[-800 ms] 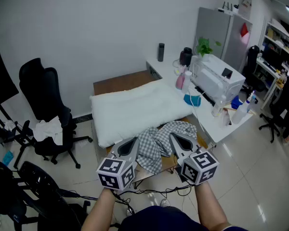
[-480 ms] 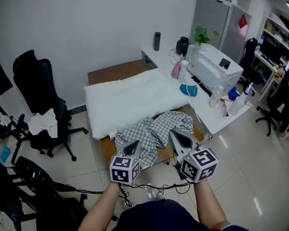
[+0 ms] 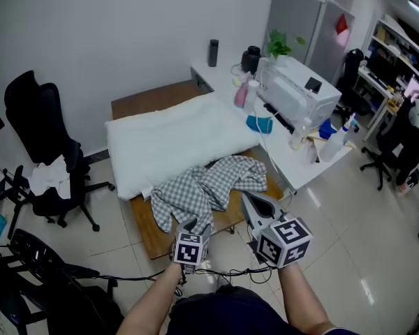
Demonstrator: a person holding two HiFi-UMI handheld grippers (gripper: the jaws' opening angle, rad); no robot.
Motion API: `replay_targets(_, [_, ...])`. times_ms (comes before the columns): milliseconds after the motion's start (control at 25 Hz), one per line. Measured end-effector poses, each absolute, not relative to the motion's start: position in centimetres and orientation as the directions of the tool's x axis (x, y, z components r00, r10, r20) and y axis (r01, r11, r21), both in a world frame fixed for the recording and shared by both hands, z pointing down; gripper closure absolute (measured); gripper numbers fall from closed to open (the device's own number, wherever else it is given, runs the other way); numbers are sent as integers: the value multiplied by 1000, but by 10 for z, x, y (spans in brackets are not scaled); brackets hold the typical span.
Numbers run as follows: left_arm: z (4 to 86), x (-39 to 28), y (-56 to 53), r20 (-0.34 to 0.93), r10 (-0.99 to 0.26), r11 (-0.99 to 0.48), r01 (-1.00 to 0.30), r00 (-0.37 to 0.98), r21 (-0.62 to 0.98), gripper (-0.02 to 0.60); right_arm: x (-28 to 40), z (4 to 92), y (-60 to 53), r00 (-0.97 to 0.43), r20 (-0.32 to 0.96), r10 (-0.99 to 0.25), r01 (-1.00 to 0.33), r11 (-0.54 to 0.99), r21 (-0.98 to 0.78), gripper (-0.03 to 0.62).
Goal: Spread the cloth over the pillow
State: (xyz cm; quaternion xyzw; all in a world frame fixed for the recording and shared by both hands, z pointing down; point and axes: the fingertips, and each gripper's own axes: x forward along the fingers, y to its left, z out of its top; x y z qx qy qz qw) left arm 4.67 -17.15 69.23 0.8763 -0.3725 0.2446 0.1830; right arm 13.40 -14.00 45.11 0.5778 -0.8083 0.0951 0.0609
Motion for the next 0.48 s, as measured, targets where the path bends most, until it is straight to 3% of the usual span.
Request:
replay_targets(160, [715,57,-170,634,-530,-652,-749,563,120,356,151,450,-131,-305,217,-927,-952,297,-71,580])
replay_targets(320, [740,55,-170,710,-502,-631,-771,493,89,356,167,451,-125,-290,225,-930,-957,284,-57,580])
replay_targets(480, [748,53,-173,708,-546,-625,-781,448,13,368,180,450,-121,-274,228,-934,-962,271,-45,580])
